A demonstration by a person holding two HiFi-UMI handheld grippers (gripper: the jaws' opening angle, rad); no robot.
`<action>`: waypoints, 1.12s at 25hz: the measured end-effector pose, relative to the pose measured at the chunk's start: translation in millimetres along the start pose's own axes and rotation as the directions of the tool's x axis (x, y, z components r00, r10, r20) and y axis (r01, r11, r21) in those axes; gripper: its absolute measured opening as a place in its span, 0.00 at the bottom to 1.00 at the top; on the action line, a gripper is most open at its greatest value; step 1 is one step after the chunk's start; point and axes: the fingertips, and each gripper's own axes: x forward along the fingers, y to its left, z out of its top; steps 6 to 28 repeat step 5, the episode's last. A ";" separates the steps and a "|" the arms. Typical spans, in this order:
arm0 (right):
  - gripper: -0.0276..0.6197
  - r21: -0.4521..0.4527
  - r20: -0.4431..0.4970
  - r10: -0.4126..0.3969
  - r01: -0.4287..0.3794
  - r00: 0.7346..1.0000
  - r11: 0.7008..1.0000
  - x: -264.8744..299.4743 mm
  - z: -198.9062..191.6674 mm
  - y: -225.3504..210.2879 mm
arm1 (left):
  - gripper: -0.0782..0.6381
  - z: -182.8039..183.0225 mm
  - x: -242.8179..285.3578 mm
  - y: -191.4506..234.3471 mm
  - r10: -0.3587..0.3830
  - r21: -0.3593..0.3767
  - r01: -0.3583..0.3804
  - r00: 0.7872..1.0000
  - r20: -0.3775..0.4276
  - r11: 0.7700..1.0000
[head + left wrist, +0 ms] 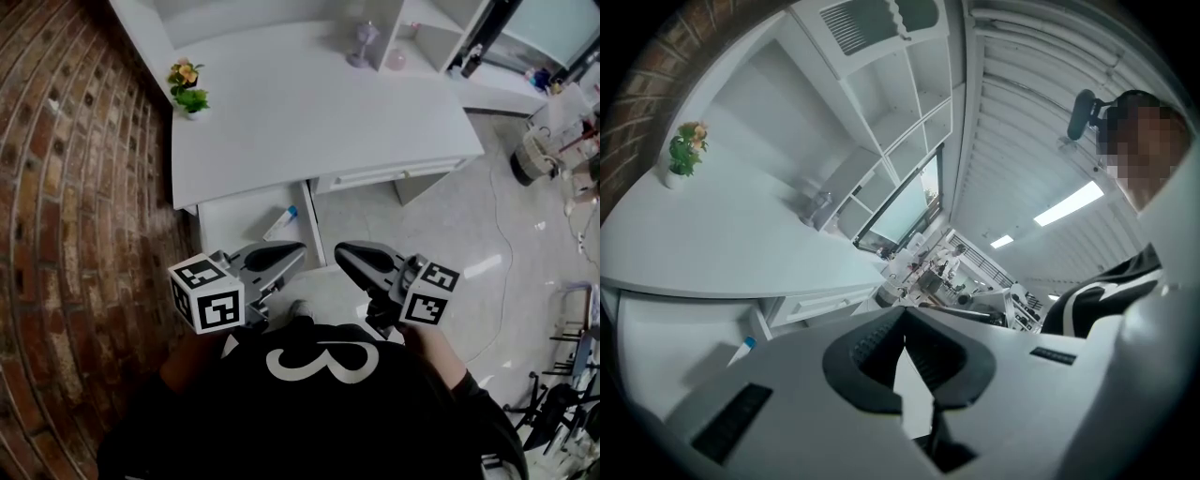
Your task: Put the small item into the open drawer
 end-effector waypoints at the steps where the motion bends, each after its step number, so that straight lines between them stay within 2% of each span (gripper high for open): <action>1: 0.06 -0.003 -0.002 -0.002 0.002 1.000 1.000 -1.1 0.3 -0.5 | 0.11 -0.3 1.5 -0.3 -0.001 0.000 0.001 1.000 -0.002 1.000; 5: 0.06 -0.026 -0.021 -0.005 0.004 1.000 1.000 -4.0 -0.2 -1.0 | 0.11 -0.9 7.3 -0.5 -0.005 0.000 0.004 1.000 -0.011 1.000; 28: 0.06 -0.026 -0.021 -0.005 0.004 1.000 1.000 -4.0 -0.2 -1.0 | 0.11 -0.9 7.3 -0.5 -0.005 0.000 0.004 1.000 -0.011 1.000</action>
